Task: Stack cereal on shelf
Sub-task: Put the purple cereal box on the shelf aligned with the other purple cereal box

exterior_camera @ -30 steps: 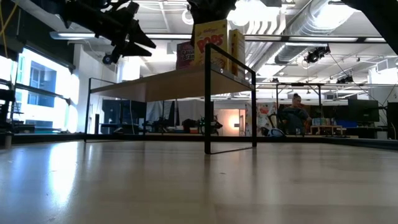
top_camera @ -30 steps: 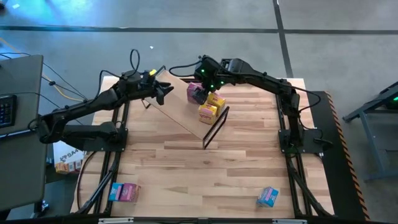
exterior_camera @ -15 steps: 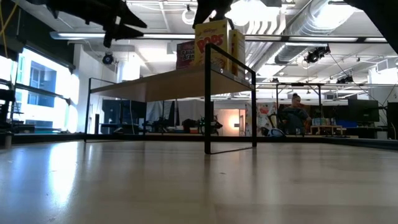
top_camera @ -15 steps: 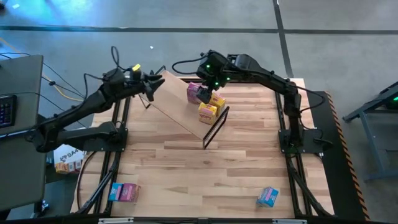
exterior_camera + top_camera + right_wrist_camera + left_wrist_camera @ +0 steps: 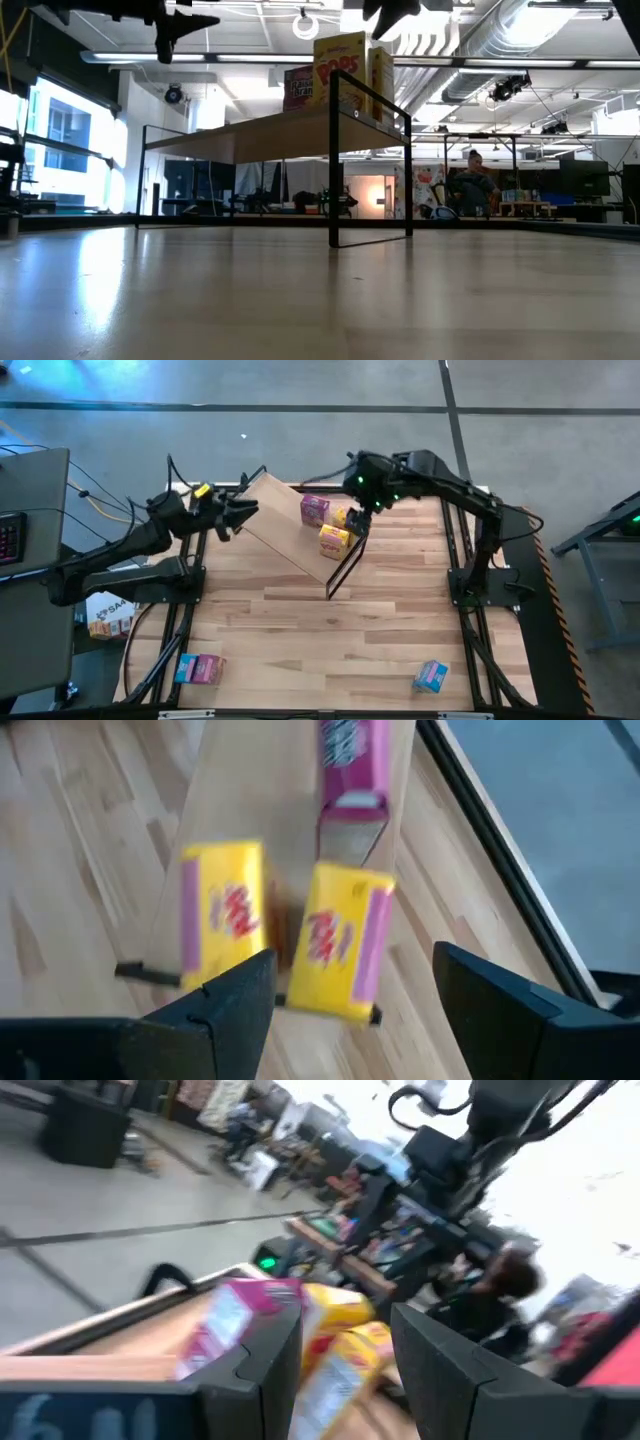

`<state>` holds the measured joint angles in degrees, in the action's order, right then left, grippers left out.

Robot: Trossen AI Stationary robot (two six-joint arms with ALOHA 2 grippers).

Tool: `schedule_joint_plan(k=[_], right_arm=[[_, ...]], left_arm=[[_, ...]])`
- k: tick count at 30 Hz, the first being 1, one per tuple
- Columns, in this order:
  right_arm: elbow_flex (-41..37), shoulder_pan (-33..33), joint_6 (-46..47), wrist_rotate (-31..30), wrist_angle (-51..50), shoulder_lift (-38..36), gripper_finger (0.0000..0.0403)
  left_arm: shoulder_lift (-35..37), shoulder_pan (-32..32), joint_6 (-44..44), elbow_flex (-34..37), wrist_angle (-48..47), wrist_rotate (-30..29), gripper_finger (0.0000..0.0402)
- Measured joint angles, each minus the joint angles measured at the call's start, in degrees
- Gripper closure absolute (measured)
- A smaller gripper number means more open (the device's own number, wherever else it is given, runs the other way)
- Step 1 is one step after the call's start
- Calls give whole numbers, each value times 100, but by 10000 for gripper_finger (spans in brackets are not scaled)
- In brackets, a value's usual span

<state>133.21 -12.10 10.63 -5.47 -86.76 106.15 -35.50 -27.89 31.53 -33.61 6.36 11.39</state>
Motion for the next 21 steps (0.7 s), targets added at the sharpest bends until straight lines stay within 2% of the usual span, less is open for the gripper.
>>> schedule_joint_plan(k=[4,7,11,16,19,21], right_arm=[[-146,474,263,-400,-260,-214,147],[-843,863,623,-821,-259,-671,147],[-2765,1314,1306,-990,402,-1784,147],[-5460,1860,2544,-814,2323,-3486,147],[-6562,2187,3432,-781,3364,-4274,147],[-6965,2366,3865,-783,3600,-4603,147]], left_arm=[[103,645,240,372,642,-461,255],[106,1081,225,398,690,-780,255],[104,1576,208,398,736,-1174,255],[53,2236,190,398,733,-1830,255],[-48,2652,185,398,695,-2340,255],[-111,2864,187,398,731,-2680,255]])
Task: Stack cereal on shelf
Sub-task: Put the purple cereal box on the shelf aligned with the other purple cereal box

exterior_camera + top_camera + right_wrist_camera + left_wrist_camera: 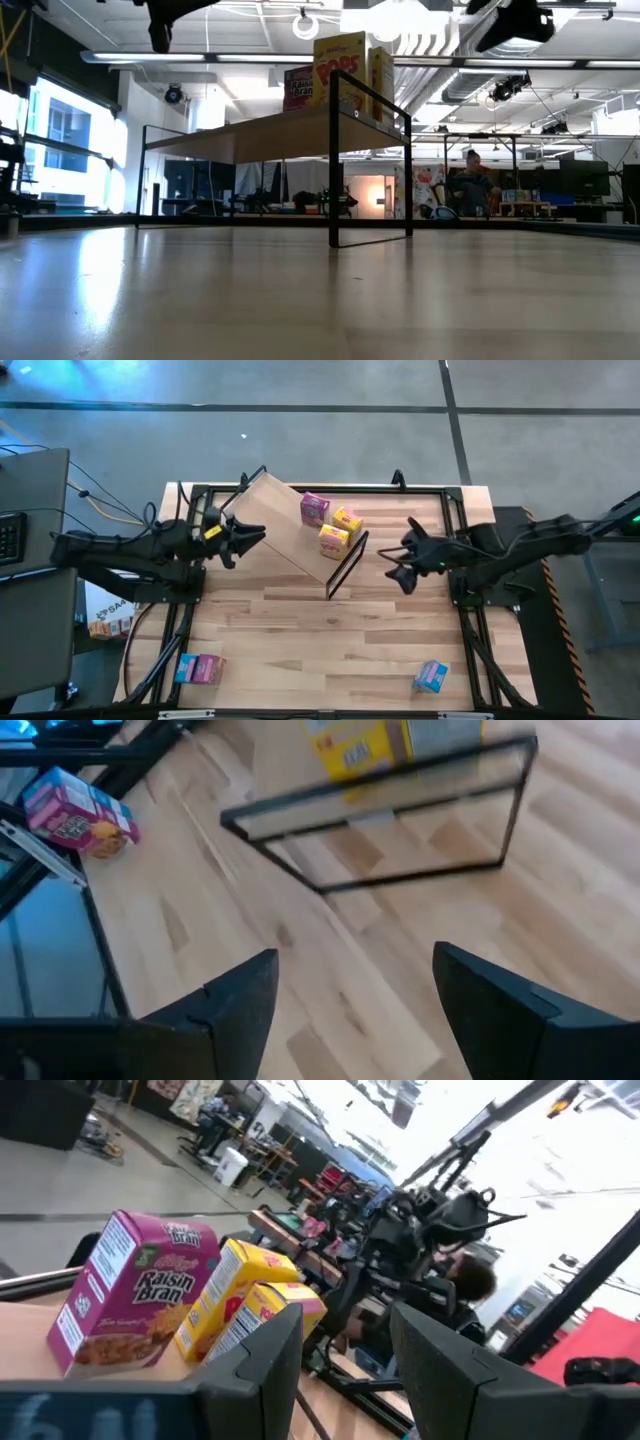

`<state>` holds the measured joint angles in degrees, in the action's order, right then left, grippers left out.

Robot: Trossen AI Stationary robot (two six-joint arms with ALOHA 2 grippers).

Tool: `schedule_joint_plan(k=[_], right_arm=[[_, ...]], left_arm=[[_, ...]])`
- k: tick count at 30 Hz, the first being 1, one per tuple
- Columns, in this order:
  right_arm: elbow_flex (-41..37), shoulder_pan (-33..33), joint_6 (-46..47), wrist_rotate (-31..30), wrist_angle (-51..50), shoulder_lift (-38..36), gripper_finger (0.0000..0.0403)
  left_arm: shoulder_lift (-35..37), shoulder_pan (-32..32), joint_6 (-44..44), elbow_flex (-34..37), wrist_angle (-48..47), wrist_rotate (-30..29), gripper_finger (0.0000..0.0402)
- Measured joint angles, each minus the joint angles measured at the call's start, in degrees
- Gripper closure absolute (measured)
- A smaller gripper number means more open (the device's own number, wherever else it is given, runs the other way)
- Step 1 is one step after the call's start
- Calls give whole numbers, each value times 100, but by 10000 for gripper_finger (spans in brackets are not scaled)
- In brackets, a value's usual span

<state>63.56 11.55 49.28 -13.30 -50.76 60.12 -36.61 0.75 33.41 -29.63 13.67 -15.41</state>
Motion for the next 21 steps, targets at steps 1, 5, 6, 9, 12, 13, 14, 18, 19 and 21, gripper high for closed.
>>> schedule_joint_plan(k=[1,5,6,9,12,13,14,18,19,21], right_arm=[[-107,73,148,-6,-10,-100,147],[-206,240,443,-26,-153,-206,147],[-187,250,436,-27,-189,-201,147],[-80,244,342,-26,-186,-99,147],[22,245,173,-18,-119,16,147],[50,245,112,-7,-121,62,147],[70,245,60,7,-125,101,147],[97,245,-29,11,-138,184,147],[97,245,-38,11,-158,190,147],[97,245,-98,9,-168,188,147]], left_arm=[[-29,88,0,0,-2,-143,255],[-141,283,-2,0,-3,-471,255],[-154,299,-2,0,-19,-483,255],[-170,346,0,0,-2,-486,254],[-186,462,84,-6,-53,-401,255],[-197,541,154,-43,-122,-304,255],[-247,651,274,-133,-245,-196,255],[-661,1346,709,-984,-1617,148,257],[-816,1566,860,-1299,-2161,156,258],[-1210,2027,1233,-2012,-3396,159,259]])
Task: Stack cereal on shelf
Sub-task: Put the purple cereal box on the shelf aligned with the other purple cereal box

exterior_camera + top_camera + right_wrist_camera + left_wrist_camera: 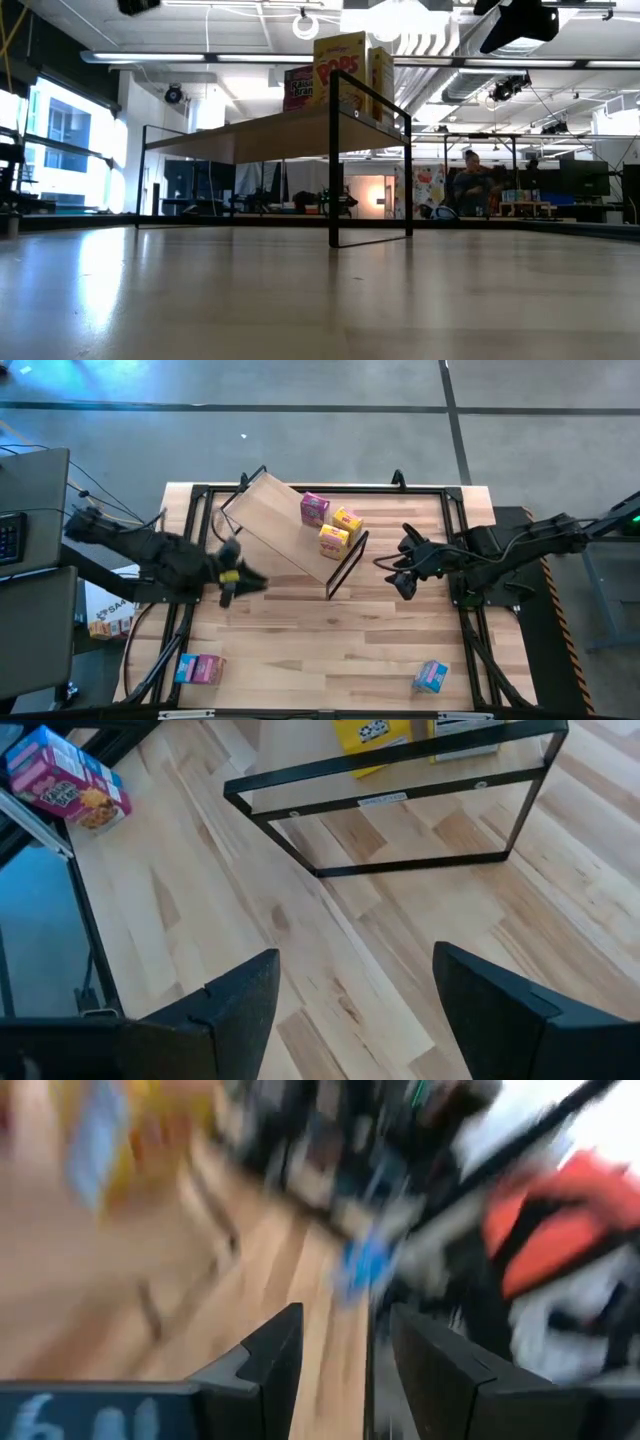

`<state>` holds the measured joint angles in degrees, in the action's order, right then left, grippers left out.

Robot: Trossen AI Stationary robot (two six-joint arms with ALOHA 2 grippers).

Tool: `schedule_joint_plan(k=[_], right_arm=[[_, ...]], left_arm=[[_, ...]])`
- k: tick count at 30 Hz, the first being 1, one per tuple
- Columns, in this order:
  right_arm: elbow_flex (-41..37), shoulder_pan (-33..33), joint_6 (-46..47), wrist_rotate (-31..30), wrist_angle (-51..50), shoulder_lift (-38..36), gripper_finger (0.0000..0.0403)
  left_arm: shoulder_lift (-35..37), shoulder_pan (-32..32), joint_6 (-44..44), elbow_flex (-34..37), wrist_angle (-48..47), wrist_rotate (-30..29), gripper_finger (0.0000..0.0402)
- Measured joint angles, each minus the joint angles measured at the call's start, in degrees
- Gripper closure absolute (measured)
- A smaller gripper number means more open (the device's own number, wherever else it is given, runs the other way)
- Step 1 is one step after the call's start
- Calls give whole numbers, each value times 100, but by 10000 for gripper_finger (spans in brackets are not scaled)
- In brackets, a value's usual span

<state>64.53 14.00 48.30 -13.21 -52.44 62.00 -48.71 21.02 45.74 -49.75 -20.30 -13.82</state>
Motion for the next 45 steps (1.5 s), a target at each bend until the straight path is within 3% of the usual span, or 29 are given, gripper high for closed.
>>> schedule_joint_plan(k=[4,7,13,18,23,29,45], right_arm=[[0,-2,-79,-53,-8,0,147],[0,-13,-168,-77,-9,0,147],[0,-13,-233,-263,-48,0,146],[0,-13,-374,-439,-49,0,146],[0,-13,-378,-633,-47,0,146],[0,-13,-377,-634,-47,0,146],[0,-13,-337,-687,-45,0,146]], left_arm=[[-929,887,1081,-1333,-2483,219,258],[-1566,1564,2012,-1931,-3611,666,252],[-2538,2672,3995,-2175,-3973,1560,201],[-3024,3338,5999,-2171,-4138,1597,165],[-3244,3700,7754,-2171,-4209,1280,159],[-3723,3812,8162,-2171,-4361,1606,159],[-3660,3748,8230,-2171,-4656,1297,159]])
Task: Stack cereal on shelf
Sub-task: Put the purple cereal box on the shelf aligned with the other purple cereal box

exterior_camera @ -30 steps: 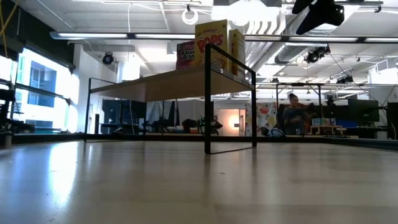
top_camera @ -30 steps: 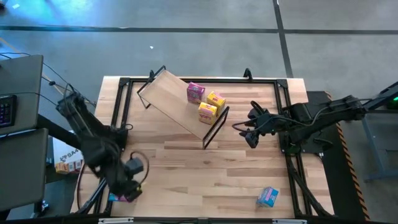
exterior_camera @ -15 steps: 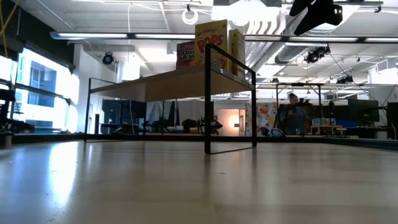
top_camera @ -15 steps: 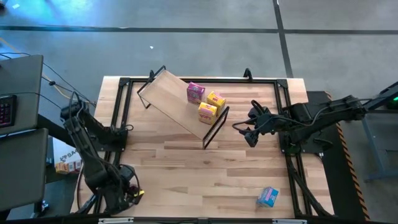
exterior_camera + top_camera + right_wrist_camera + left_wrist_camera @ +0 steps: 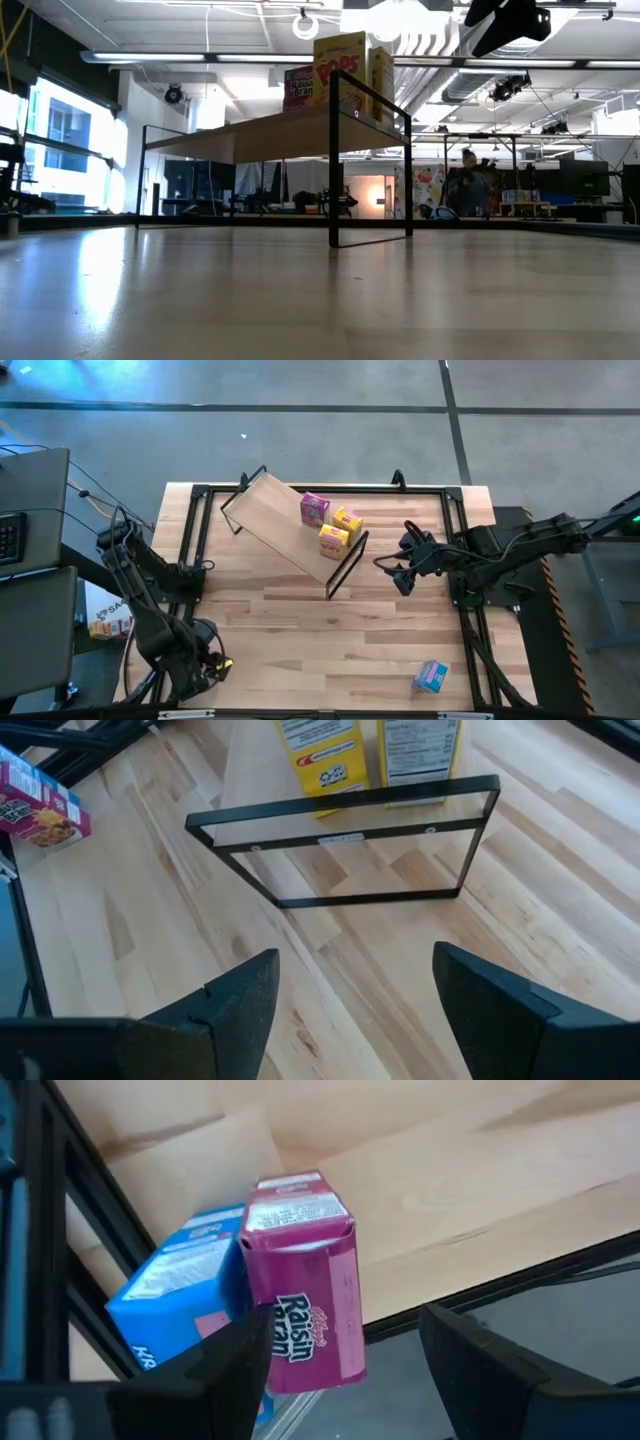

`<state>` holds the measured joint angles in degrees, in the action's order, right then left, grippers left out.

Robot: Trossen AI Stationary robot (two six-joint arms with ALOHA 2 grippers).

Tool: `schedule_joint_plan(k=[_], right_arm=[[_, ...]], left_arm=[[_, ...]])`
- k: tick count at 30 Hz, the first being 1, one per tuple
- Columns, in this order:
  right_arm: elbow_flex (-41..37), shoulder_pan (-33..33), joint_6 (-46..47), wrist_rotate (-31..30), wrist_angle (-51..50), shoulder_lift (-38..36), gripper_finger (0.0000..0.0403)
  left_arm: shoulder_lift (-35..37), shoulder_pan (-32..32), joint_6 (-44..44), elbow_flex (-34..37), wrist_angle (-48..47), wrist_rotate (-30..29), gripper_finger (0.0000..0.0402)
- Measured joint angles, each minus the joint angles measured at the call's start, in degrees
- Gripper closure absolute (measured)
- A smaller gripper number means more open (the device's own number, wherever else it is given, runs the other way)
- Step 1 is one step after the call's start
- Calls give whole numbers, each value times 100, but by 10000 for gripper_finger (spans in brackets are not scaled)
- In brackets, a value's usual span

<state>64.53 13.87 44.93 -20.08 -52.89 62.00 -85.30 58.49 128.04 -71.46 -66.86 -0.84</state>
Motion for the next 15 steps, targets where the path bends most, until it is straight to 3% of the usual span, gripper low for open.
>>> schedule_joint_plan(k=[15], right_arm=[[0,0,63,-149,6,0,146]], left_arm=[[-95,-1,-17,59,-287,-92,159]])
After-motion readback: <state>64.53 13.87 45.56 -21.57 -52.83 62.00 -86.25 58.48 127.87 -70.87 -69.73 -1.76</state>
